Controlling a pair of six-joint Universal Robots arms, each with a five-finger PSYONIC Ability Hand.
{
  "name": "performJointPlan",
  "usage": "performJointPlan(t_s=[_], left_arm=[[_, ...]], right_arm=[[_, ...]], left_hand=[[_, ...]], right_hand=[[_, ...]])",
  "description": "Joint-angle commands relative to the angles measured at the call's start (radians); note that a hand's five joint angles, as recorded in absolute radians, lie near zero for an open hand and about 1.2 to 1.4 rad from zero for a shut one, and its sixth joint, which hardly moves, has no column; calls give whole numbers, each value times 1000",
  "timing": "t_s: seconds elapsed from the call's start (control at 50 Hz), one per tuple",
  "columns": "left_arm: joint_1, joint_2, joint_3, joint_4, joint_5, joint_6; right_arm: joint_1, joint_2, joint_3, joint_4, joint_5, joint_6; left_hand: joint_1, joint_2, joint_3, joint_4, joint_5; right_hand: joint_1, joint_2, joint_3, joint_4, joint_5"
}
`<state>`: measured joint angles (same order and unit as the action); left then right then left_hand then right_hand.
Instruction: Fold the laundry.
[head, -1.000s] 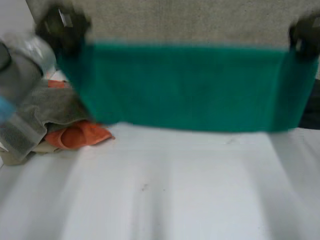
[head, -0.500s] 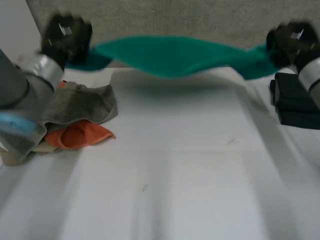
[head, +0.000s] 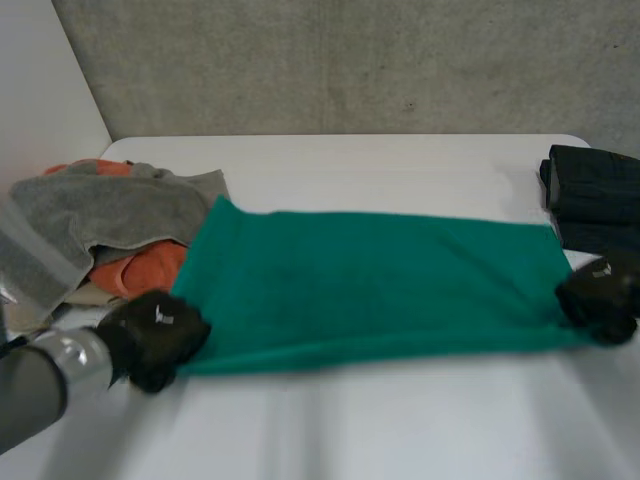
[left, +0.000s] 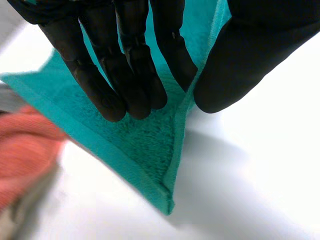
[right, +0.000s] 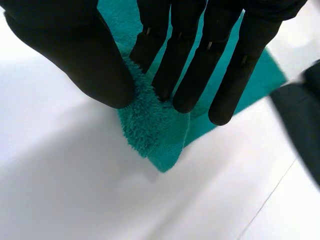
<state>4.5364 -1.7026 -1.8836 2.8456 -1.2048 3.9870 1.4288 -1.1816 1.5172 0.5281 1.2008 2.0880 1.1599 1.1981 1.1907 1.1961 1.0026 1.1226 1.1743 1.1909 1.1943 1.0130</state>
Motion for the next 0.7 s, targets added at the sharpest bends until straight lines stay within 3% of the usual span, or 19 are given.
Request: performJointPlan(t_s=[0.02, 0.18, 0.32, 0.48, 0.7], left_arm=[[-11, 15, 49, -203, 27, 144], [-91, -201, 332, 119, -18, -3], [-125, -415, 582, 305, -84, -40], [-158, -609, 816, 343, -107, -35], [-194, -798, 1005, 443, -128, -29]], right_arm=[[-34, -29, 52, 50, -12, -177], [-8, 28, 37, -277, -69, 97], [18, 43, 72, -565, -73, 236], [62, 105, 89, -911, -69, 339], [82, 237, 49, -1152, -26, 346]], left_hand=[[236, 198, 206, 200, 219], [236, 198, 206, 200, 219], [236, 198, 206, 200, 219], [236, 198, 206, 200, 219], [236, 198, 206, 200, 219]], right_hand=[[274, 222, 205, 202, 209], [274, 222, 205, 202, 209], [274, 222, 205, 202, 209], [274, 222, 205, 202, 209], [274, 222, 205, 202, 209]])
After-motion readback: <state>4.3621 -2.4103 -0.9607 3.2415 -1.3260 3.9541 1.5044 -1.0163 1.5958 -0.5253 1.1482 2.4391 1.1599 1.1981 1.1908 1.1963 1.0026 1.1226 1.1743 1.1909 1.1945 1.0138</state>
